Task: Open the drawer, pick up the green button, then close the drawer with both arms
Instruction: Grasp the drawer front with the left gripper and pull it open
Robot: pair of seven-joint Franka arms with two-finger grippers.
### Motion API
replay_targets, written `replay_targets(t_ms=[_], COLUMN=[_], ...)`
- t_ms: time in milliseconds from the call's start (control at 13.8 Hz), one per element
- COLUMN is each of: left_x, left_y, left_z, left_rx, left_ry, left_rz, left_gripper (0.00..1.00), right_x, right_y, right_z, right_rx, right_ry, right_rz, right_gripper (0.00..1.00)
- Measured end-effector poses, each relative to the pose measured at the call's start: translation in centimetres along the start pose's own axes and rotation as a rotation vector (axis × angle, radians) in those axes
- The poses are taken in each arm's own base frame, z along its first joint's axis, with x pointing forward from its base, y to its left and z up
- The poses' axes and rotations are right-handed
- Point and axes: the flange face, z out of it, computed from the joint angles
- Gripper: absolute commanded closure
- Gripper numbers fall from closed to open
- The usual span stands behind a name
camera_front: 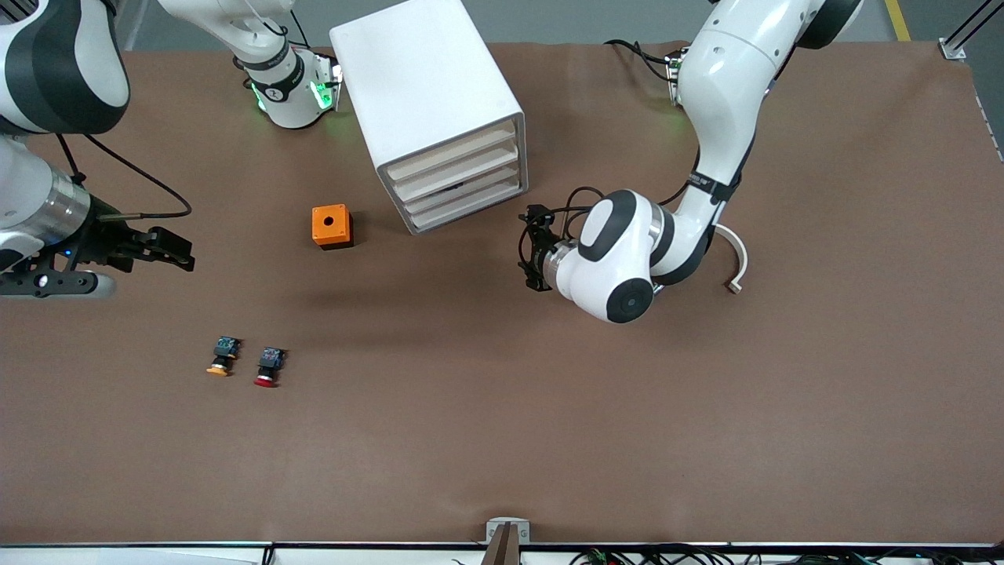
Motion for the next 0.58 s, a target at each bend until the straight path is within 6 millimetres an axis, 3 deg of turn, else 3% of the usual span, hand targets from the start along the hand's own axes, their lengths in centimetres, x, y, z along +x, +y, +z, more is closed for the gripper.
replay_targets(t_ms=[361, 434, 578], left_x=[1.2, 1.6, 1.7], left_y=[1.9, 2.1, 1.9], left_z=[5.8, 6.9, 9.3], left_rx=[0.215, 0.261, 0.35], left_ry=[-0.046, -0.039, -0.033], left_rz=[-0.207, -0.229, -0.258], left_gripper=[0.12, 0.22, 0.27], right_x=[0.2, 0.2, 0.2], right_y=[-1.6, -1.9, -2.6], right_z=[1.0, 1.2, 1.3], right_rx=[0.014, 0.014, 0.013], right_ry=[-0.019, -0.021, -0.024], right_rz=[0.106, 0.126, 0.168], right_gripper=[0.0, 0.0, 0.0])
